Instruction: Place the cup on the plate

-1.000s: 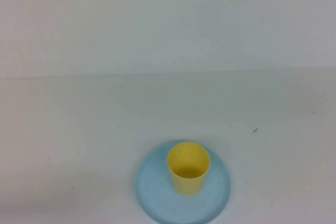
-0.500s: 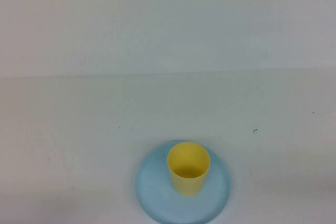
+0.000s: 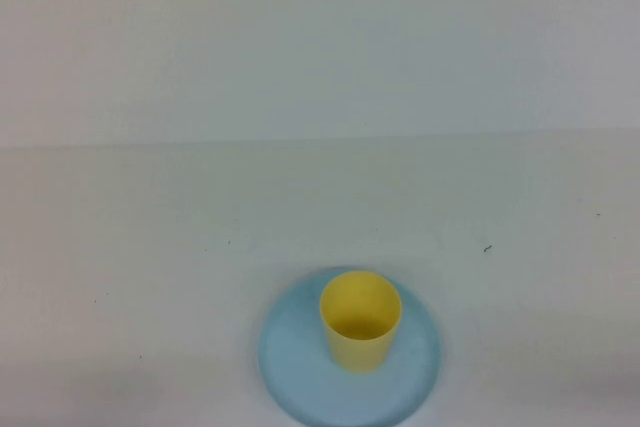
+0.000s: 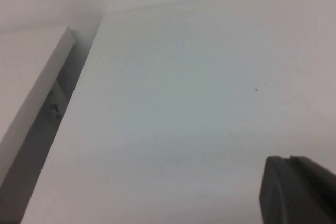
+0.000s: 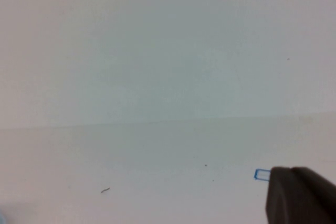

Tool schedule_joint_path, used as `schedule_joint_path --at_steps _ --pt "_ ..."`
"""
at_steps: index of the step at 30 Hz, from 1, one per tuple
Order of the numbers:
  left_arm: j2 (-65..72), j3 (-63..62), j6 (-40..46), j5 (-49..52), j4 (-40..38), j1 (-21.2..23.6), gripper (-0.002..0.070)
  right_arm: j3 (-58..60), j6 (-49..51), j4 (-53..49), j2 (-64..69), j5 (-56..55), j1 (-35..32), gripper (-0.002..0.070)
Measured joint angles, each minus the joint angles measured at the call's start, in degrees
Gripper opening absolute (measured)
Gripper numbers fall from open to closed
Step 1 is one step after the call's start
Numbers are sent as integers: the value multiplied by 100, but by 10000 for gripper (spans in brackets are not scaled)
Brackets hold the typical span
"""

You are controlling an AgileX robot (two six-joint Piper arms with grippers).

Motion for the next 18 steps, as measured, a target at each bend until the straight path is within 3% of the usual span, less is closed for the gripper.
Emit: schedule_joint_path --at_steps 5,13,18 --pt "0 0 0 0 -5 0 0 0 -638 625 0 452 0 1" --pt "0 0 84 0 -14 0 0 0 -2608 1951 -121 1130 -74 1" --pt "0 0 84 0 -14 0 0 0 -2906 2110 -120 1803 -374 1"
